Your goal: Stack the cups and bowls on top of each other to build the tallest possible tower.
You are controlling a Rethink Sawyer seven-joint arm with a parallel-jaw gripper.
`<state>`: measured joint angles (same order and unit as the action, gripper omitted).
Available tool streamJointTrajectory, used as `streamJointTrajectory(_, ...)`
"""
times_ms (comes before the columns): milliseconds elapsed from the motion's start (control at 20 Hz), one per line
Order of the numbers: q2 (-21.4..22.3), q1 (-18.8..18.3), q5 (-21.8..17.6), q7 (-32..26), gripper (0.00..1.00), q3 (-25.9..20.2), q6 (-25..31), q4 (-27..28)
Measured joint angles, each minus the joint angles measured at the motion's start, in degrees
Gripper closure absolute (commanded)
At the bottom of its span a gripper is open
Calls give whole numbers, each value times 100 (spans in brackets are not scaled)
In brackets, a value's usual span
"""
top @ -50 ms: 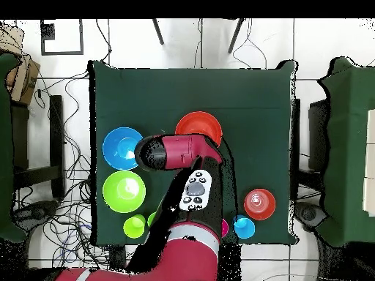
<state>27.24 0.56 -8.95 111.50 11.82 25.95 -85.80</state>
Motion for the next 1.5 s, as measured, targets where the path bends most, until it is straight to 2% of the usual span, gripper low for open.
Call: streamJointTrajectory(1500,-11,2,84,0,100,0,0,112)
